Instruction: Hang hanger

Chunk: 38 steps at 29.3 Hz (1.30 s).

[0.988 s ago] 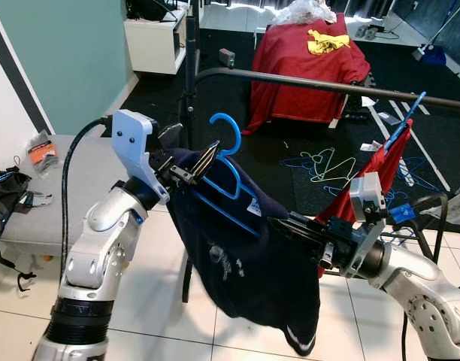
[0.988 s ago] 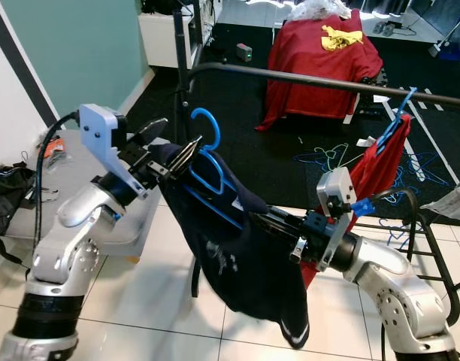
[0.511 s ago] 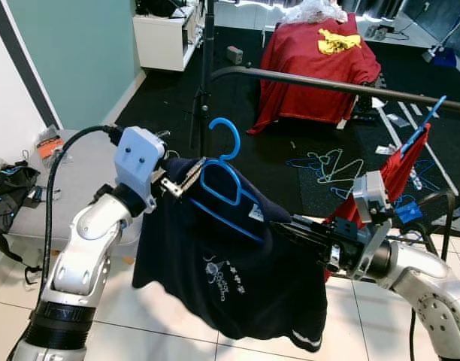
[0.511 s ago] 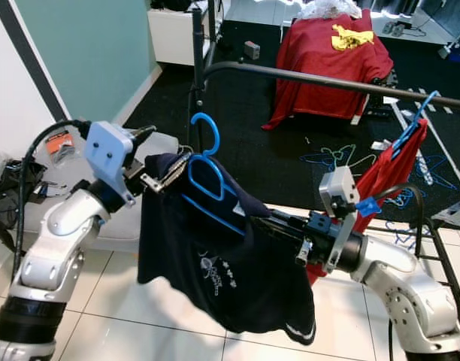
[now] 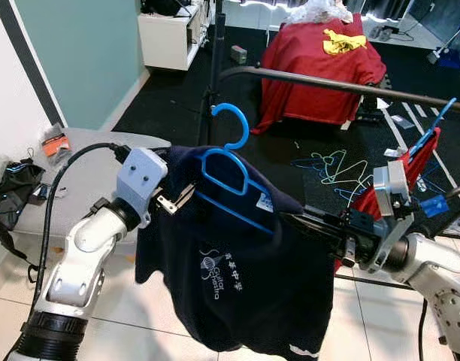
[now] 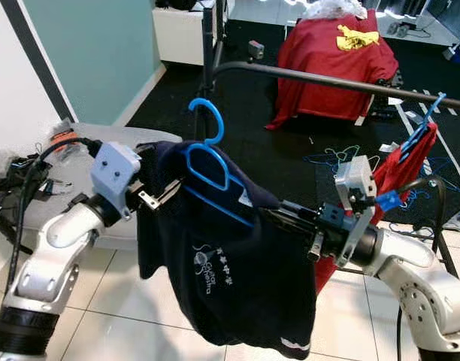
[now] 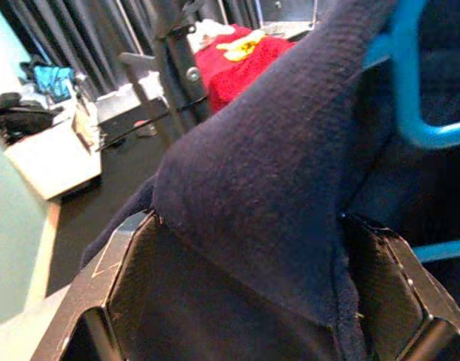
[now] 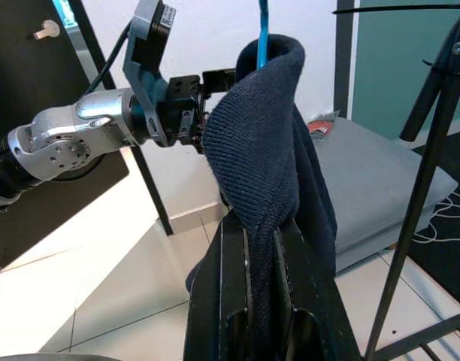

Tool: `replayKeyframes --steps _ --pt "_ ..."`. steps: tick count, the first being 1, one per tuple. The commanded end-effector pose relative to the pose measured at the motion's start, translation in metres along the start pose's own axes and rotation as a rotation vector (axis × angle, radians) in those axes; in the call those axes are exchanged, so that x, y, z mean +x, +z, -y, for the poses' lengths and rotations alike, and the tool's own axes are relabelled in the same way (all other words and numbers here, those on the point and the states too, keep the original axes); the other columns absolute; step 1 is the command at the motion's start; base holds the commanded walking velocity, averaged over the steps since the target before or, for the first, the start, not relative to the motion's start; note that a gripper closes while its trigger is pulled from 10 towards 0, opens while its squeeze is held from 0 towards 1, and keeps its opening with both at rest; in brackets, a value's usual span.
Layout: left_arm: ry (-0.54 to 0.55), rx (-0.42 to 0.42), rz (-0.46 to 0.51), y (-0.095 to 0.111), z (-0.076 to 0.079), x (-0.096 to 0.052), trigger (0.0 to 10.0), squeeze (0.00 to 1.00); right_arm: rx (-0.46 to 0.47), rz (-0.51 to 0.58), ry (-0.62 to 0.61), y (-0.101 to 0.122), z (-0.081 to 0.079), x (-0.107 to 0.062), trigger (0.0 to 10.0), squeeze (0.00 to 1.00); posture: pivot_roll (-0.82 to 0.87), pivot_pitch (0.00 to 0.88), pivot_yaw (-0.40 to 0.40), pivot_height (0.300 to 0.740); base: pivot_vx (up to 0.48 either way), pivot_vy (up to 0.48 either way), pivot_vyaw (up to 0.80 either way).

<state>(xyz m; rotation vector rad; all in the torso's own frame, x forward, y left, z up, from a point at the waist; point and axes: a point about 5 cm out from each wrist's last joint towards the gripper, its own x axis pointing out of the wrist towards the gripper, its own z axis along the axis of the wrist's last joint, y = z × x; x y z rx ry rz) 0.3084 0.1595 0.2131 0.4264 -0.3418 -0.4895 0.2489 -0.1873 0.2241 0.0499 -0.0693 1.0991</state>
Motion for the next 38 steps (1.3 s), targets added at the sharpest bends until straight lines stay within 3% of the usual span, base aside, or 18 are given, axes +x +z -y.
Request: replayKeyframes --steps 1,2,3,4,5,15,19,20,21,23,24,28,35,36,38 --pt "0.010 0.020 -0.031 -0.005 0.000 -0.001 10.0 0.00 -0.038 0.033 0.036 0.012 -0.004 0.001 0.0 0.00 0.03 0.159 -0.049 0.740 0.000 0.000 0.00" --pt "0.010 0.020 -0.031 -0.005 0.000 -0.001 10.0 0.00 -0.038 0.033 0.036 0.012 -0.004 0.001 0.0 0.00 0.03 0.159 -0.049 0.740 0.000 0.000 0.00" --pt "0.063 0.043 -0.047 -0.006 -0.005 -0.001 3.3 0.00 -0.038 0.030 0.032 0.012 -0.004 -0.001 0.0 0.00 0.03 0.161 -0.048 0.740 0.000 0.000 0.00" --pt "0.063 0.043 -0.047 -0.006 -0.005 -0.001 3.3 0.00 -0.038 0.030 0.032 0.012 -0.004 -0.001 0.0 0.00 0.03 0.161 -0.048 0.740 0.000 0.000 0.00" --pt "0.112 0.050 -0.061 -0.007 -0.010 -0.002 0.0 0.00 -0.038 0.027 0.028 0.012 -0.004 -0.002 0.0 0.00 0.03 0.162 -0.048 0.740 0.000 0.000 0.00" --pt "0.222 0.117 -0.105 -0.011 -0.028 -0.006 0.0 0.00 -0.035 0.013 0.018 0.011 -0.006 -0.009 0.0 0.00 0.02 0.164 -0.045 0.740 0.000 0.000 0.00" --pt "0.222 0.117 -0.105 -0.011 -0.028 -0.006 0.0 0.00 -0.035 0.013 0.018 0.011 -0.006 -0.009 0.0 0.00 0.02 0.164 -0.045 0.740 0.000 0.000 0.00" --pt "0.236 0.134 -0.112 -0.011 -0.031 -0.006 0.0 0.00 -0.033 0.008 0.019 0.011 -0.007 -0.010 0.0 0.00 0.02 0.164 -0.045 0.740 0.000 0.000 0.00" --pt "0.290 0.178 -0.129 -0.012 -0.048 -0.009 0.0 0.00 -0.024 -0.030 0.047 0.009 -0.012 -0.017 0.0 0.00 0.02 0.159 -0.043 0.740 0.000 0.000 0.00" --pt "0.290 0.178 -0.129 -0.012 -0.048 -0.009 0.0 0.00 -0.024 -0.030 0.047 0.009 -0.012 -0.017 0.0 0.00 0.02 0.159 -0.043 0.740 0.000 0.000 0.00" --pt "0.336 0.216 -0.134 -0.010 -0.063 -0.010 0.0 0.00 -0.015 -0.064 0.080 0.009 -0.017 -0.022 0.0 0.00 0.02 0.158 -0.043 0.740 0.000 0.000 0.00" --pt "0.382 0.268 -0.130 -0.006 -0.079 -0.008 0.0 0.00 -0.007 -0.098 0.128 0.011 -0.024 -0.027 0.0 0.00 0.02 0.156 -0.041 0.740 0.000 0.000 0.00" --pt "0.387 0.294 -0.120 -0.004 -0.079 -0.001 0.0 0.00 -0.007 -0.107 0.163 0.013 -0.030 -0.025 0.0 0.00 0.02 0.154 -0.037 0.740 0.000 0.000 0.00" --pt "0.388 0.317 -0.136 -0.006 -0.079 0.001 1.1 0.00 -0.023 -0.096 0.156 0.017 -0.030 -0.025 0.0 0.00 0.01 0.154 -0.034 0.740 0.000 0.000 0.00" --pt "0.385 0.336 -0.159 -0.010 -0.080 0.002 1.3 0.00 -0.040 -0.082 0.145 0.021 -0.029 -0.026 0.0 0.00 0.01 0.158 -0.033 0.740 0.000 0.000 0.00"
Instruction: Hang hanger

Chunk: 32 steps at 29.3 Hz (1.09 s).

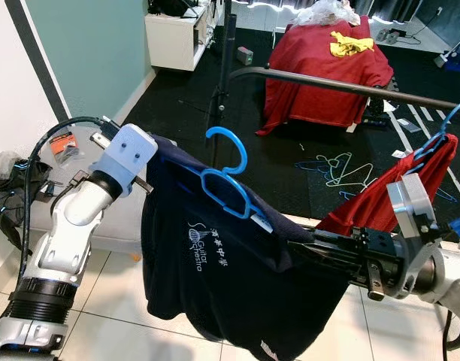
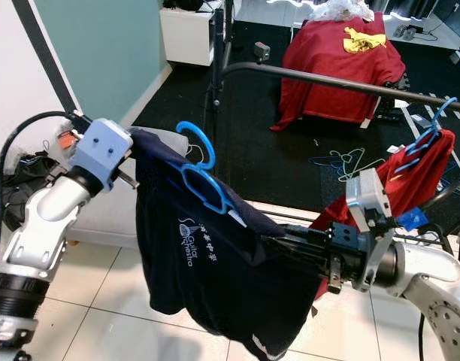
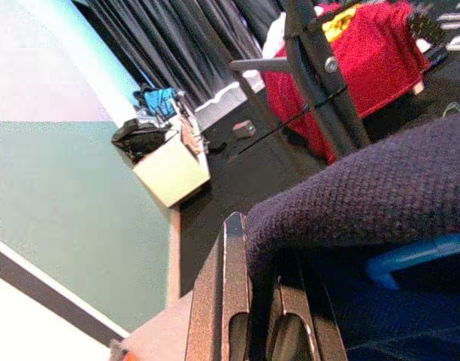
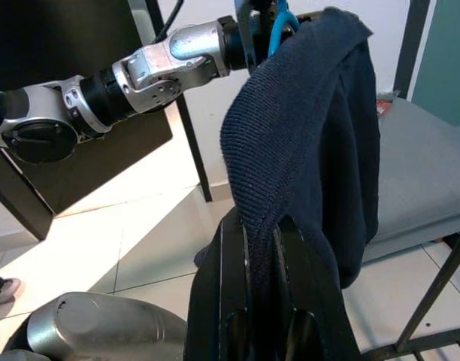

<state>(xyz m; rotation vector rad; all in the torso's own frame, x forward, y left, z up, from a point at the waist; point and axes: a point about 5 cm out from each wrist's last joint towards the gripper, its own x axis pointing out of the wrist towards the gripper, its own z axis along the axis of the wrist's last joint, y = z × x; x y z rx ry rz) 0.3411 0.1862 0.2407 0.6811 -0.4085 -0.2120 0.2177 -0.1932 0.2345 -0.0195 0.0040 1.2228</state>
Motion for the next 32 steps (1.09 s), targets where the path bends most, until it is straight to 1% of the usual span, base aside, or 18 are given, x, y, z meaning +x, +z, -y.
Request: replayKeyframes --steps 1,2,3,4,5,6,8,12,13,15,16,17,18,20,25,32 --pt "0.149 0.048 -0.126 -0.022 -0.031 -0.010 1.3 0.00 -0.027 0.010 0.020 0.009 -0.005 -0.007 0.0 0.00 0.01 0.158 -0.033 0.740 0.000 0.000 0.00" --pt "0.149 0.048 -0.126 -0.022 -0.031 -0.010 1.3 0.00 -0.027 0.010 0.020 0.009 -0.005 -0.007 0.0 0.00 0.01 0.158 -0.033 0.740 0.000 0.000 0.00" --pt "0.142 0.069 -0.158 -0.029 -0.032 -0.011 2.0 0.00 -0.046 0.023 0.001 0.013 -0.004 -0.010 0.0 0.00 0.01 0.162 -0.030 0.740 0.000 0.000 0.00" --pt "0.142 0.069 -0.158 -0.029 -0.032 -0.011 2.0 0.00 -0.046 0.023 0.001 0.013 -0.004 -0.010 0.0 0.00 0.01 0.162 -0.030 0.740 0.000 0.000 0.00" --pt "0.138 0.083 -0.192 -0.036 -0.032 -0.013 2.6 0.00 -0.061 0.037 -0.016 0.017 -0.002 -0.012 0.0 0.00 0.01 0.164 -0.027 0.740 0.000 0.000 0.00" --pt "0.138 0.083 -0.192 -0.036 -0.032 -0.013 2.6 0.00 -0.061 0.037 -0.016 0.017 -0.002 -0.012 0.0 0.00 0.01 0.164 -0.027 0.740 0.000 0.000 0.00" --pt "0.113 0.103 -0.277 -0.054 -0.033 -0.020 4.7 0.00 -0.089 0.053 -0.049 0.024 0.000 -0.019 0.0 0.00 0.01 0.169 -0.022 0.740 0.000 0.000 0.00" --pt "0.113 0.103 -0.277 -0.054 -0.033 -0.020 4.7 0.00 -0.089 0.053 -0.049 0.024 0.000 -0.019 0.0 0.00 0.01 0.169 -0.022 0.740 0.000 0.000 0.00" --pt "0.107 0.116 -0.303 -0.061 -0.035 -0.023 8.8 0.00 -0.098 0.064 -0.066 0.028 0.001 -0.024 0.0 0.00 0.01 0.171 -0.022 0.740 0.000 0.000 0.00" --pt "0.107 0.116 -0.303 -0.061 -0.035 -0.023 8.8 0.00 -0.098 0.064 -0.066 0.028 0.001 -0.024 0.0 0.00 0.01 0.171 -0.022 0.740 0.000 0.000 0.00" --pt "0.110 0.130 -0.342 -0.071 -0.040 -0.028 10.0 0.00 -0.111 0.079 -0.082 0.034 0.002 -0.031 0.0 0.00 0.01 0.175 -0.017 0.740 0.000 0.000 0.00" --pt "0.110 0.132 -0.370 -0.078 -0.044 -0.031 10.0 0.00 -0.121 0.101 -0.088 0.040 0.003 -0.037 0.0 0.00 0.01 0.175 -0.016 0.740 0.000 0.000 0.00" --pt "0.110 0.132 -0.370 -0.078 -0.044 -0.031 10.0 0.00 -0.121 0.101 -0.088 0.040 0.003 -0.037 0.0 0.00 0.01 0.175 -0.016 0.740 0.000 0.000 0.00" --pt "0.102 0.124 -0.408 -0.085 -0.046 -0.034 10.0 0.00 -0.135 0.132 -0.088 0.049 0.002 -0.043 0.0 0.00 0.01 0.175 -0.016 0.740 0.000 0.000 0.00" --pt "0.100 0.121 -0.435 -0.090 -0.043 -0.035 10.0 0.00 -0.142 0.147 -0.090 0.053 0.002 -0.045 0.0 0.00 0.01 0.175 -0.016 0.740 0.000 0.000 0.00" --pt "0.123 0.145 -0.460 -0.096 -0.054 -0.038 10.0 0.00 -0.130 0.142 -0.075 0.055 -0.001 -0.048 0.0 0.00 0.01 0.180 -0.016 0.740 0.000 0.000 0.00"
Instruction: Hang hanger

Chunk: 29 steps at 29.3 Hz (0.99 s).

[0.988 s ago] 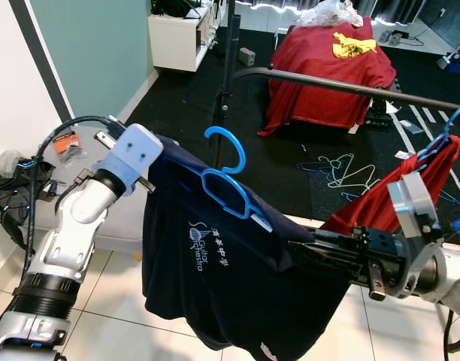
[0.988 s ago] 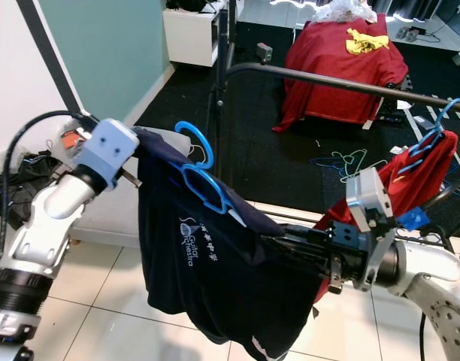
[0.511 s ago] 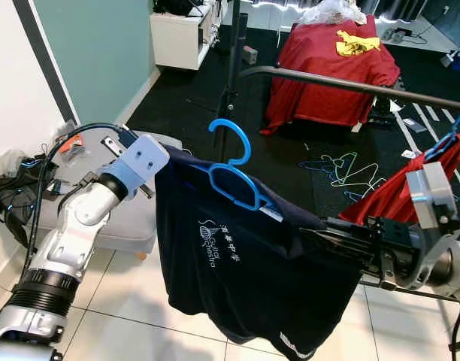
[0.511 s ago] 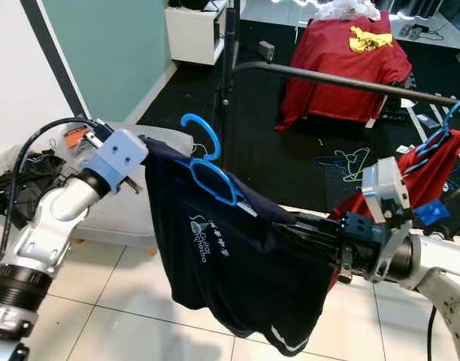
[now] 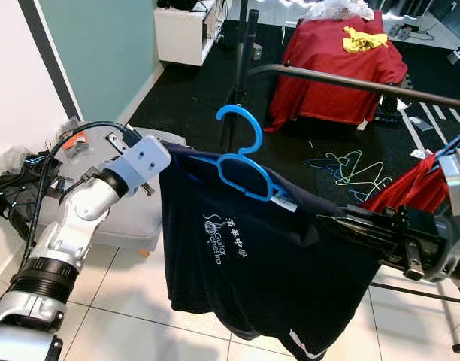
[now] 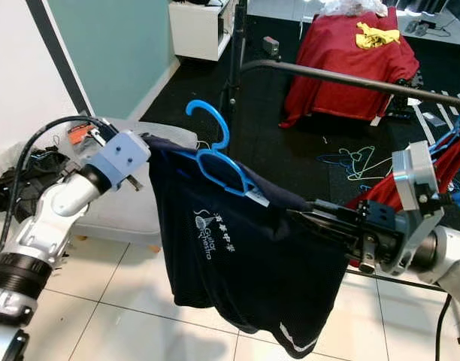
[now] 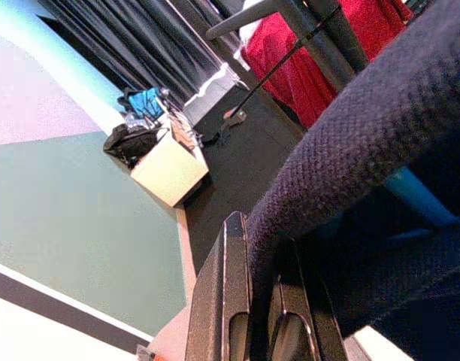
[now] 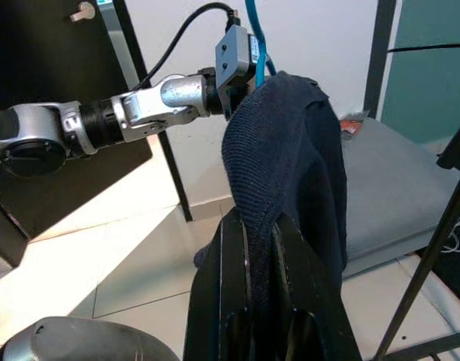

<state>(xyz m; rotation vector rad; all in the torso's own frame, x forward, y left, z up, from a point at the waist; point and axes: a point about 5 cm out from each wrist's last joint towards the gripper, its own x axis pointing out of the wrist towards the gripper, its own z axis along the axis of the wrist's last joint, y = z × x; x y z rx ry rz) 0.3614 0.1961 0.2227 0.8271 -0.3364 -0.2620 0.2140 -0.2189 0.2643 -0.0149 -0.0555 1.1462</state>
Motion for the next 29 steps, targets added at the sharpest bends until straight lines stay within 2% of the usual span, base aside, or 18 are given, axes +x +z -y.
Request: replayKeyframes --steps 1,4,6,7,10,14,16,18,24,26,28,29 --pt "0.205 0.002 -0.417 -0.078 -0.048 -0.048 10.0 0.00 -0.076 0.080 0.031 0.024 -0.007 -0.019 0.0 0.00 0.01 0.180 -0.016 0.740 0.000 0.000 0.00" --pt "0.212 0.003 -0.415 -0.079 -0.050 -0.048 10.0 0.00 -0.059 0.067 0.051 0.021 -0.009 -0.017 0.0 0.00 0.01 0.180 -0.016 0.740 0.000 0.000 0.00" --pt "0.220 -0.011 -0.384 -0.074 -0.052 -0.043 10.0 0.00 -0.002 0.019 0.134 0.009 -0.019 -0.009 0.0 0.00 0.01 0.183 -0.017 0.740 0.000 0.000 0.00" --pt "0.220 -0.011 -0.384 -0.074 -0.052 -0.043 10.0 0.00 -0.002 0.019 0.134 0.009 -0.019 -0.009 0.0 0.00 0.01 0.183 -0.017 0.740 0.000 0.000 0.00" --pt "0.220 -0.032 -0.321 -0.063 -0.051 -0.034 10.0 0.00 0.031 -0.008 0.190 0.003 -0.026 -0.003 0.0 0.00 0.01 0.183 -0.018 0.740 0.000 0.000 0.00" --pt "0.220 -0.032 -0.321 -0.063 -0.051 -0.034 10.0 0.00 0.031 -0.008 0.190 0.003 -0.026 -0.003 0.0 0.00 0.01 0.183 -0.018 0.740 0.000 0.000 0.00" --pt "0.226 -0.046 -0.267 -0.054 -0.052 -0.025 10.0 0.00 0.039 -0.007 0.208 0.004 -0.028 -0.002 0.0 0.00 0.01 0.184 -0.015 0.740 0.000 0.000 0.00" --pt "0.228 -0.046 -0.255 -0.052 -0.053 -0.024 10.0 0.00 0.040 -0.001 0.210 0.006 -0.028 -0.003 0.0 0.00 0.01 0.184 -0.015 0.740 0.000 0.000 0.00" --pt "0.212 -0.040 -0.260 -0.055 -0.049 -0.025 10.0 0.00 0.042 0.044 0.217 0.012 -0.030 -0.006 0.0 0.00 0.00 0.185 -0.010 0.740 0.000 0.000 0.00" --pt "0.198 -0.030 -0.278 -0.061 -0.045 -0.028 10.0 0.00 0.035 0.031 0.193 0.013 -0.028 -0.011 0.0 0.00 0.00 0.185 -0.010 0.740 0.000 0.000 0.00" --pt "0.187 -0.009 -0.308 -0.069 -0.043 -0.035 10.0 0.00 0.028 -0.062 0.130 0.007 -0.023 -0.022 0.0 0.00 0.00 0.185 -0.010 0.740 0.000 0.000 0.00" --pt "0.187 -0.009 -0.308 -0.069 -0.043 -0.035 10.0 0.00 0.028 -0.062 0.130 0.007 -0.023 -0.022 0.0 0.00 0.00 0.185 -0.010 0.740 0.000 0.000 0.00"
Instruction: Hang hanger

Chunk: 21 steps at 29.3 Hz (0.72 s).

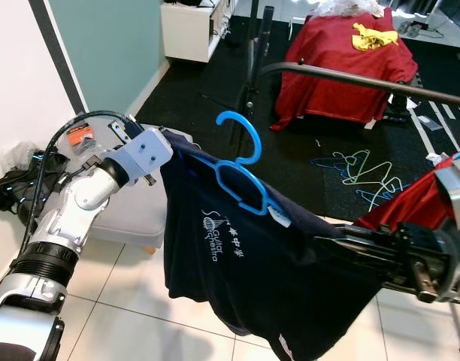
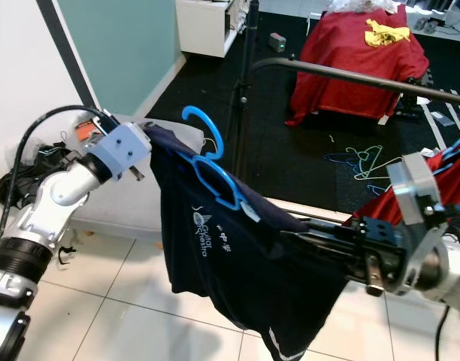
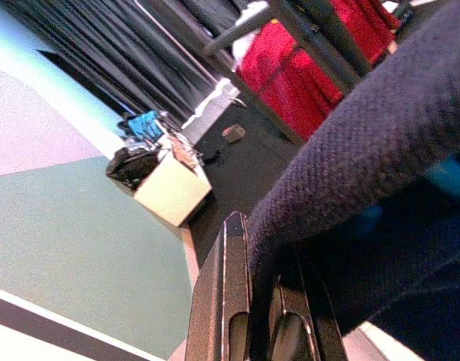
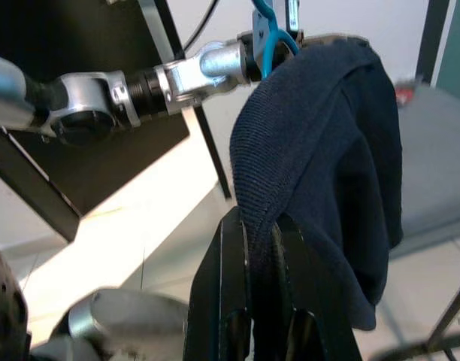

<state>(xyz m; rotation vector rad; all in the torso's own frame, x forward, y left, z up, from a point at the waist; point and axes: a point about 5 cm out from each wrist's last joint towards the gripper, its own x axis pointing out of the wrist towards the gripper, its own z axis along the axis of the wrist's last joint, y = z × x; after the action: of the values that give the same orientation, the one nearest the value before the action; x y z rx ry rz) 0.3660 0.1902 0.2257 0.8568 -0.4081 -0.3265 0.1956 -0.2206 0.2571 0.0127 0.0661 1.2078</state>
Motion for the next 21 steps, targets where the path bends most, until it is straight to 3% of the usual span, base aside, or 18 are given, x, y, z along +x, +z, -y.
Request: replayKeyframes --steps 1,2,4,5,6,7,11,20,21 --pt "0.217 -0.040 -0.397 -0.071 -0.040 -0.049 10.0 0.00 -0.060 0.014 0.066 0.012 -0.009 -0.013 0.0 0.00 0.00 0.185 -0.010 0.740 0.000 0.000 0.00" --pt "0.220 -0.031 -0.408 -0.073 -0.042 -0.052 10.0 0.00 -0.058 -0.067 0.031 0.004 -0.006 -0.018 0.0 0.00 0.00 0.183 -0.016 0.740 0.000 0.000 0.00" --pt "0.220 -0.031 -0.408 -0.073 -0.042 -0.052 10.0 0.00 -0.058 -0.067 0.031 0.004 -0.006 -0.018 0.0 0.00 0.00 0.183 -0.016 0.740 0.000 0.000 0.00" --pt "0.232 -0.023 -0.417 -0.075 -0.047 -0.055 10.0 0.00 -0.038 -0.156 0.013 -0.006 -0.005 -0.022 0.0 0.00 0.00 0.182 -0.016 0.740 0.000 0.000 0.00" --pt "0.232 -0.023 -0.417 -0.075 -0.047 -0.055 10.0 0.00 -0.038 -0.156 0.013 -0.006 -0.005 -0.022 0.0 0.00 0.00 0.182 -0.016 0.740 0.000 0.000 0.00" --pt "0.244 -0.020 -0.421 -0.076 -0.053 -0.056 10.0 0.00 -0.011 -0.264 0.001 -0.020 -0.005 -0.024 0.0 0.00 0.00 0.180 -0.017 0.740 0.000 0.000 0.00" --pt "0.259 -0.047 -0.395 -0.072 -0.057 -0.052 10.0 0.00 0.007 -0.361 -0.008 -0.034 -0.005 -0.021 0.0 0.00 0.00 0.175 -0.014 0.740 0.000 0.000 0.00" --pt "0.254 -0.094 -0.337 -0.064 -0.053 -0.043 10.0 0.00 -0.009 -0.393 -0.030 -0.038 -0.002 -0.019 0.0 0.00 0.00 0.175 -0.015 0.740 0.000 0.000 0.00" --pt "0.192 -0.088 -0.261 -0.052 -0.043 -0.034 10.0 0.00 -0.037 -0.340 -0.019 -0.028 -0.001 -0.015 0.0 0.00 0.01 0.175 -0.015 0.740 0.000 0.000 0.00"
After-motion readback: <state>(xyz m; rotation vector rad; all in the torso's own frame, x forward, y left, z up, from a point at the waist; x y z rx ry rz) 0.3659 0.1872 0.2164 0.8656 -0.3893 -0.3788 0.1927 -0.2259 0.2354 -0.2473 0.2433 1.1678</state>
